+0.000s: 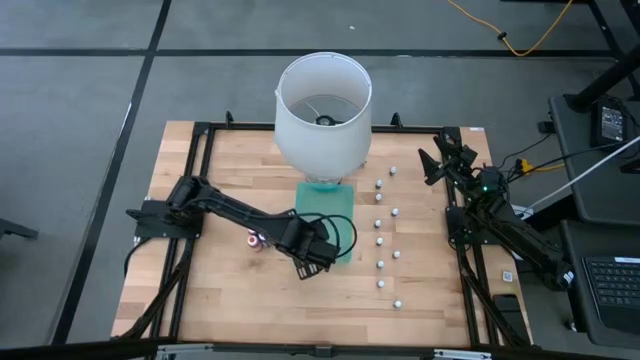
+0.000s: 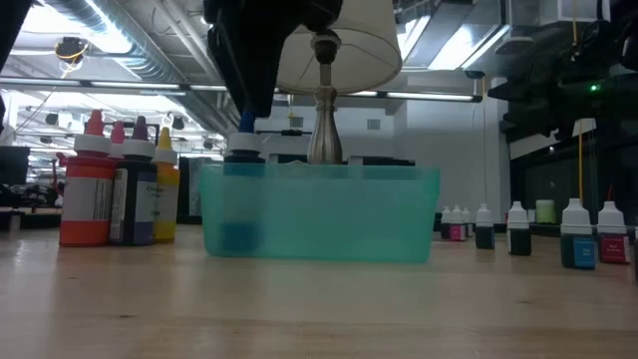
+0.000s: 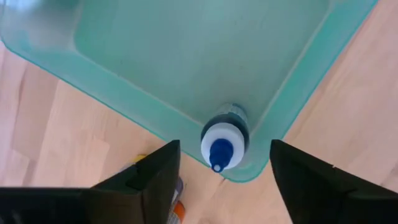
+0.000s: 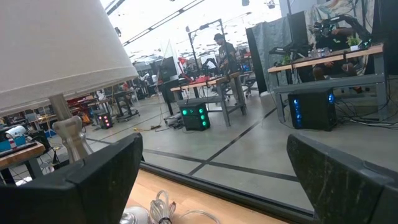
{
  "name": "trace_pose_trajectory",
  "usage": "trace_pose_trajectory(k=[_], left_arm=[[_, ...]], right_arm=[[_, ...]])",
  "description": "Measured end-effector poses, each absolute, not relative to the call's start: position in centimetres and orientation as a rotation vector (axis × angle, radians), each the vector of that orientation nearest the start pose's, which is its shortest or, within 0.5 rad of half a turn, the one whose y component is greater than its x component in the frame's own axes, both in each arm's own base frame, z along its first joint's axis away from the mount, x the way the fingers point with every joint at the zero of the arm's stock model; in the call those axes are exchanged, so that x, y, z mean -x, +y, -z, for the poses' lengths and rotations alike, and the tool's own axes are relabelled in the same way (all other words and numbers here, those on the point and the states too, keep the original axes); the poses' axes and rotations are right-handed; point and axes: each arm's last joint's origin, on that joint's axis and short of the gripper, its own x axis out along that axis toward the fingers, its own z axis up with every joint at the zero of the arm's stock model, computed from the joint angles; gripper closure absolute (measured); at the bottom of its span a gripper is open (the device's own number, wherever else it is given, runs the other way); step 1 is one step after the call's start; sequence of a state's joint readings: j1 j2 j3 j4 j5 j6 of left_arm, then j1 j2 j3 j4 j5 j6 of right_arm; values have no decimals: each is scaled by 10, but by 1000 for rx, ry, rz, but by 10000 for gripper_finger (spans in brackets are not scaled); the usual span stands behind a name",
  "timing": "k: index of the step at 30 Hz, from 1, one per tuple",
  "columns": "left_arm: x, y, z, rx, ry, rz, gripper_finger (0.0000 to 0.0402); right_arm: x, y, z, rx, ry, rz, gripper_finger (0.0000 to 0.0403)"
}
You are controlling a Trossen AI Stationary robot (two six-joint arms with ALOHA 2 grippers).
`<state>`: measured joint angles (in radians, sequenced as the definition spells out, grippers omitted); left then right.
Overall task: Pick & Place food coloring
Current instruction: Put the large yellow food coloring bottle into the green bin
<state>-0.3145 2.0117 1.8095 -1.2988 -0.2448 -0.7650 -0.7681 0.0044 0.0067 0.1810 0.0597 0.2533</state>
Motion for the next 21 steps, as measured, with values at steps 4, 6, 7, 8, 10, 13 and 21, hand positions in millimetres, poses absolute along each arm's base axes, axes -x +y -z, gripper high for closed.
trace_pose_trajectory(k=[4,6,7,8,10,13,21], left_arm=[[-367,-111,-274,240,1308,-482,126],[-362,-108,-285,264,1274,-489,115],[-360,-107,-290,278,1257,-500,112],[-357,-106,-295,292,1241,-507,109],[-350,-105,-305,313,1209,-529,108],[-338,-103,-316,316,1189,-589,109],[-297,-88,-344,354,1139,-791,108]], right_arm=[[-68,-68,-183,-173,-280,797,4],[-68,-68,-183,-173,-280,797,4],[-68,-68,-183,-173,-280,797,4],[-68,-68,-183,-173,-280,797,4],[-68,-68,-183,-173,-280,797,4],[-68,-68,-183,-173,-280,797,4],[-68,-68,-183,-173,-280,797,4]])
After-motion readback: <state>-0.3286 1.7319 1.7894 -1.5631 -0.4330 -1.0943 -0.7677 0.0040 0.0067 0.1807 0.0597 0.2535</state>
